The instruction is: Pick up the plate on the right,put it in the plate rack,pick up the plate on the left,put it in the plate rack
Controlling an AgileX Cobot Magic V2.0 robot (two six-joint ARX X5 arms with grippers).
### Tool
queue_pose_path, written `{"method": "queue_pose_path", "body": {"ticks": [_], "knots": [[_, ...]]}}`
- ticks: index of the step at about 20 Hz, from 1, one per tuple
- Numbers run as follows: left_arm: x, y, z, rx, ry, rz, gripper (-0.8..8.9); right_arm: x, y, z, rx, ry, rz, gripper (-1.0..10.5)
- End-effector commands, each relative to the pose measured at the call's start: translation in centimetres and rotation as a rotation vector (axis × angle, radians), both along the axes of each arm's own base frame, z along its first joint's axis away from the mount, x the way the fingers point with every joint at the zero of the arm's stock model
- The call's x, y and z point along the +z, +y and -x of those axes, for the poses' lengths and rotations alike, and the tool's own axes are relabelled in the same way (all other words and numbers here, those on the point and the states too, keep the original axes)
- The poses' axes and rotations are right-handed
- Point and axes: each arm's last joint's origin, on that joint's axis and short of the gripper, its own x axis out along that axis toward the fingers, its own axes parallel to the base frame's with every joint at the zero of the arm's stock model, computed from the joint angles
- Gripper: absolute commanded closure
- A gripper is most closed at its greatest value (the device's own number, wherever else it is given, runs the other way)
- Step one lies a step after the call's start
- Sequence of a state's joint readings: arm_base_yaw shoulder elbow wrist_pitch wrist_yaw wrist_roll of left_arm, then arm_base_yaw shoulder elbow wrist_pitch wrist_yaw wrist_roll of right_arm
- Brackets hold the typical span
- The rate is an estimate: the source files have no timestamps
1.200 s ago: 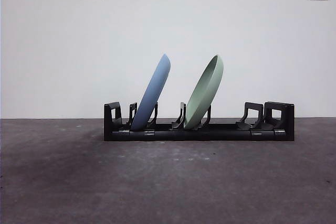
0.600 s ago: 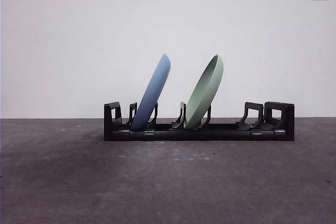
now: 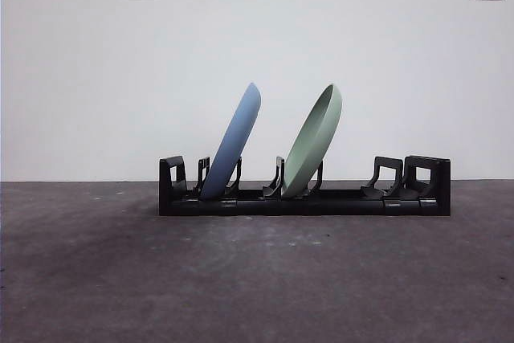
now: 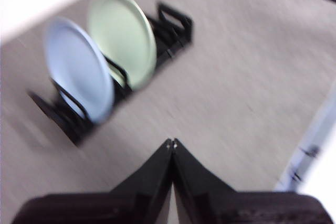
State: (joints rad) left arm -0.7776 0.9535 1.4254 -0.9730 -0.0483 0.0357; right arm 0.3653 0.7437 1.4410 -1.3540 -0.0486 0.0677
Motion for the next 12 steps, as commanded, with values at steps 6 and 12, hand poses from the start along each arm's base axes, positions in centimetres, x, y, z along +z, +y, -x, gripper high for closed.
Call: {"method": "queue_pose_path", "body": {"ticks": [6,12], "knots": [[2.5,4.8,-1.2,0.046,-0.425,0.049,8.17,-0.4,-0.1,0.0,-0.017,0.029,0.015,9.4],[-2.7,8.7,-0.3,0.331,-0.474,-0.013,8.17,-0.4,0.1,-0.3,-0.017,0.04,0.02,9.4]]}}
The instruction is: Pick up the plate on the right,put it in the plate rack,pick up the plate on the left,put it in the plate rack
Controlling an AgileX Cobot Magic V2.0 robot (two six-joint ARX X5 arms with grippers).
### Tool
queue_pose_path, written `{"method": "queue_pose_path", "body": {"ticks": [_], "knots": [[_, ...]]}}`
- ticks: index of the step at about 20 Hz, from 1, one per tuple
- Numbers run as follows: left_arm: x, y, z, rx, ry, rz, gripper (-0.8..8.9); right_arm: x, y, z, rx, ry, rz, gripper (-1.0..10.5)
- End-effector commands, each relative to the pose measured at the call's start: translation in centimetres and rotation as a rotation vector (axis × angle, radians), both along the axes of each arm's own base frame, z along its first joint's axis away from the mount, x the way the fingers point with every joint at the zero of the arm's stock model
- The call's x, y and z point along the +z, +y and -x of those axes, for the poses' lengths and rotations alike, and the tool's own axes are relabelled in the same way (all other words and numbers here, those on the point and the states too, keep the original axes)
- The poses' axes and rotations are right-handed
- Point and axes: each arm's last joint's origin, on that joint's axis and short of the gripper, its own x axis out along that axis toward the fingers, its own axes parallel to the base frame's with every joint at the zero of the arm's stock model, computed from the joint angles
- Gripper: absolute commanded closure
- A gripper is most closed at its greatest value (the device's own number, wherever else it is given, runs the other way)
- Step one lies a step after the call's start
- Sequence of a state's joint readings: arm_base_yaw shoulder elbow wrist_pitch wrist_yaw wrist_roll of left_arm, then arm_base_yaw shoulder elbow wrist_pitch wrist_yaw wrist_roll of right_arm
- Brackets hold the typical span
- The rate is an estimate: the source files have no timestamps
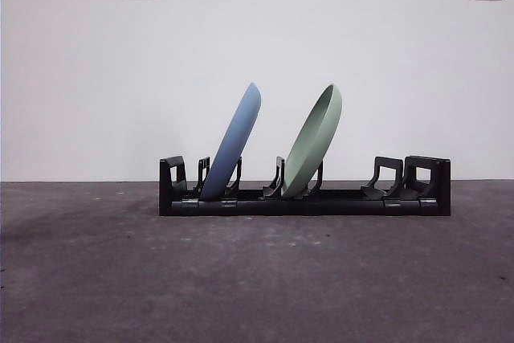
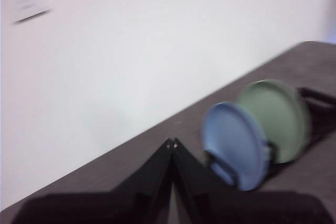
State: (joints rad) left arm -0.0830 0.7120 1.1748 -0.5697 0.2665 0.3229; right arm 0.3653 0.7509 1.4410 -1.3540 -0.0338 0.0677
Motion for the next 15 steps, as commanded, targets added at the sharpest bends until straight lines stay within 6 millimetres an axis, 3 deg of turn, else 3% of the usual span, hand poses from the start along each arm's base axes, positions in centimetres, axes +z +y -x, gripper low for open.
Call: {"method": "queue_pose_path", "body": {"ticks": [1,9,15], "knots": [[-3.4,0.7,0.1,0.066,-0.031,-0.016,8.17,-0.4,0.1,-0.1,-0.005,0.038,0.009,9.4],[-17.9,1.9,0.4,0.214,0.002,0.087,8.17,-0.6,0.6,-1.6,-0.005,0.084,0.027,9.4],[-24.9,2.1,0.9,0.284,0.059,0.15,8.17,-1.0,1.5,-3.8,-0.006,0.153,0.054,9.4]]}}
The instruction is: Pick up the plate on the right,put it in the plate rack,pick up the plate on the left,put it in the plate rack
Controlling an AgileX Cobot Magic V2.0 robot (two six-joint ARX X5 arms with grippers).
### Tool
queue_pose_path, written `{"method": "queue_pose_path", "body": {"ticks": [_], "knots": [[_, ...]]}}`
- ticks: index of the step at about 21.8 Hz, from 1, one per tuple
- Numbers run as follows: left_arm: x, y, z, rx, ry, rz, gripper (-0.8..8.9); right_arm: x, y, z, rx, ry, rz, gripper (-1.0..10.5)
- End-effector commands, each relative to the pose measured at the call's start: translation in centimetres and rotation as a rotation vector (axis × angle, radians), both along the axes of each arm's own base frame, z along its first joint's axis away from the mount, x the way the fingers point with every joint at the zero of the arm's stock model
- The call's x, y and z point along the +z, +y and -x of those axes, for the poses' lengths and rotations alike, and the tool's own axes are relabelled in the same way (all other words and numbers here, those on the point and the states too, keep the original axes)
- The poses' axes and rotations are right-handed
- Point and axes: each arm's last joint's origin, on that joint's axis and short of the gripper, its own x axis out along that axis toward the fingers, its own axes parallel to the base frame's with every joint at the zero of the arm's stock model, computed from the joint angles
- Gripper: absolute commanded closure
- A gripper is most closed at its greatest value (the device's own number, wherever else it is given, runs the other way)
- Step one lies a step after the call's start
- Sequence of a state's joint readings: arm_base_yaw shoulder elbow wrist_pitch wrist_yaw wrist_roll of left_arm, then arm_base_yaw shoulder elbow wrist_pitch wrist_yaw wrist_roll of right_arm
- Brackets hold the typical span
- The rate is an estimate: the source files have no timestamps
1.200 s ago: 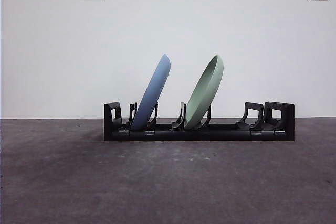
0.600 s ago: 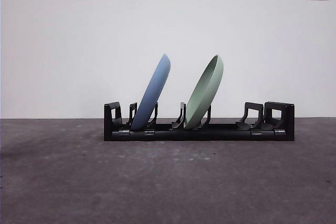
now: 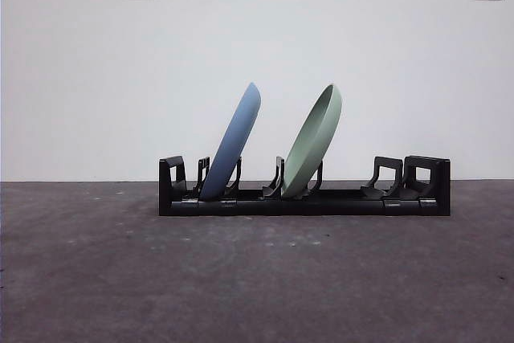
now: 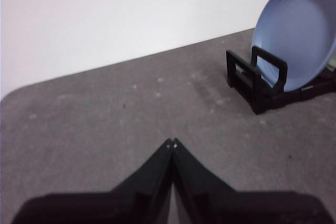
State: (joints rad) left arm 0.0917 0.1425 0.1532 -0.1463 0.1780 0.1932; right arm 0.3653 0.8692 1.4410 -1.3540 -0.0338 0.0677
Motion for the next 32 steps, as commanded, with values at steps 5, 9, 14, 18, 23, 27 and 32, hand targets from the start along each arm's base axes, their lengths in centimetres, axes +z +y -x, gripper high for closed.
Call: {"method": "queue_pose_path", "body": {"ticks": [5,9,14,18,23,27,32], "knots": [[-4.0,0.0,0.2,0.015,0.027,0.106,8.17,-1.2,1.0,-2.7,-0.006,0.122,0.042,9.4],[-4.0,-0.1,0.2,0.006,0.028,0.132,8.17,-2.0,1.9,-5.0,-0.006,0.194,0.07,9.4],[-4.0,0.0,0.2,0.015,0.035,0.131,8.17,-3.4,2.9,-7.7,-0.006,0.285,0.105,9.4],[-4.1,0.0,0.2,0.016,0.046,0.132,8.17,-4.4,3.5,-9.2,-0.007,0.342,0.127,9.4],[-4.1,0.0,0.2,0.015,0.046,0.132,8.17,-4.4,4.0,-10.4,-0.007,0.285,0.106,9.4],[-4.1,0.0,0.2,0.015,0.048,0.132,8.17,-2.1,3.3,-9.4,-0.023,0.027,0.127,9.4],[-4.2,0.0,0.1,0.016,0.057,0.133,8.17,2.6,0.3,-4.9,-0.116,-0.378,-0.02,9.4]]}}
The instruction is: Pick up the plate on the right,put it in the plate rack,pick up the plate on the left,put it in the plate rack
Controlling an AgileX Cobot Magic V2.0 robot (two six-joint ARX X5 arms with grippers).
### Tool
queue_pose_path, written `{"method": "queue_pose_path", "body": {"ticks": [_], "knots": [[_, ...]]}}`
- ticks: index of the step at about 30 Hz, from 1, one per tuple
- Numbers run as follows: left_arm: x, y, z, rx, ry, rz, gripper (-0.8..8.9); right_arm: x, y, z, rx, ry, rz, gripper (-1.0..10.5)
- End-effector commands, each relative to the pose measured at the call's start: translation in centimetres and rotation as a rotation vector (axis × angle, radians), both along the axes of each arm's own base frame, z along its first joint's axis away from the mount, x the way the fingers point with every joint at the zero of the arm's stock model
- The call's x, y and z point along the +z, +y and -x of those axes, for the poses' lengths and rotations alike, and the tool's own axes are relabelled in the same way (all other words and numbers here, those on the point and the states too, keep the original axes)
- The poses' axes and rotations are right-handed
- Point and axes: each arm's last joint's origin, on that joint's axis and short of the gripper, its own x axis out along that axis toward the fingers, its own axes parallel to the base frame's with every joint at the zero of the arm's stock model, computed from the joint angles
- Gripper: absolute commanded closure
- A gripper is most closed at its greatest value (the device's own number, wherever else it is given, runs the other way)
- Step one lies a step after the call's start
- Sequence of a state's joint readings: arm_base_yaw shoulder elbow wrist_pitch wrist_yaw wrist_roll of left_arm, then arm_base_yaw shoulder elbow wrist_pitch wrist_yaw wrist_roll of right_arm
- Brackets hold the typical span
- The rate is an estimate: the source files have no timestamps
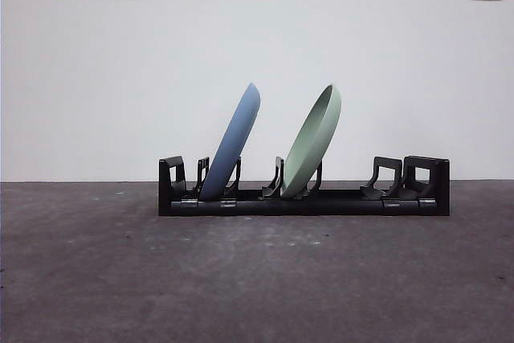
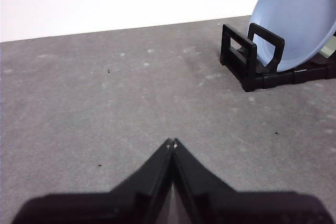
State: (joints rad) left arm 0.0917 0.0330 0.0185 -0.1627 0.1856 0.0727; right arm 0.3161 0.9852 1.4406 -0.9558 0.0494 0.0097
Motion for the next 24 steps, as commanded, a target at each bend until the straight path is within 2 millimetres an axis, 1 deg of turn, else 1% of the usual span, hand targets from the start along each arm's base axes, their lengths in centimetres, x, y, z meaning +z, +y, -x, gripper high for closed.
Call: {"method": "queue_pose_path", "body": {"ticks": [1,3,4,6,9,11,15,16,18,19,22,24], "knots": [[-0.3,0.0,-0.1,0.005,0.005,0.009,8.17,1.4,-1.8,2.3,-0.062,-0.145,-0.042,9.4],[-0.3,0.0,-0.1,0.005,0.005,0.009,8.17,1.8,-3.4,4.6,-0.14,-0.242,-0.059,9.4],[-0.3,0.0,-0.1,0.005,0.005,0.009,8.17,1.6,-3.9,5.4,-0.187,-0.283,-0.058,9.4],[-0.3,0.0,-0.1,0.005,0.005,0.009,8.17,0.4,-4.6,7.0,-0.245,-0.38,-0.028,9.4],[-0.3,0.0,-0.1,0.005,0.005,0.009,8.17,-2.0,-4.8,7.7,-0.273,-0.474,-0.005,9.4],[-0.3,0.0,-0.1,0.005,0.005,0.009,8.17,-4.2,-4.9,7.9,-0.286,-0.519,-0.011,9.4],[-0.3,0.0,-0.1,0.005,0.005,0.009,8.17,-9.7,-5.0,7.7,-0.303,-0.536,-0.039,9.4],[-0.3,0.0,-0.1,0.005,0.005,0.009,8.17,-11.5,-5.0,7.4,-0.32,-0.525,-0.04,9.4],[-0.3,0.0,-0.1,0.005,0.005,0.009,8.17,-14.2,-5.1,7.0,-0.341,-0.498,-0.032,9.4],[-0.3,0.0,-0.1,0.005,0.005,0.009,8.17,-16.0,-5.1,6.7,-0.345,-0.475,-0.029,9.4],[-0.3,0.0,-0.1,0.005,0.005,0.009,8.17,-19.9,-5.2,6.2,-0.352,-0.416,-0.044,9.4],[-0.3,0.0,-0.1,0.005,0.005,0.009,8.17,-22.1,-5.2,6.0,-0.361,-0.379,-0.063,9.4]]}}
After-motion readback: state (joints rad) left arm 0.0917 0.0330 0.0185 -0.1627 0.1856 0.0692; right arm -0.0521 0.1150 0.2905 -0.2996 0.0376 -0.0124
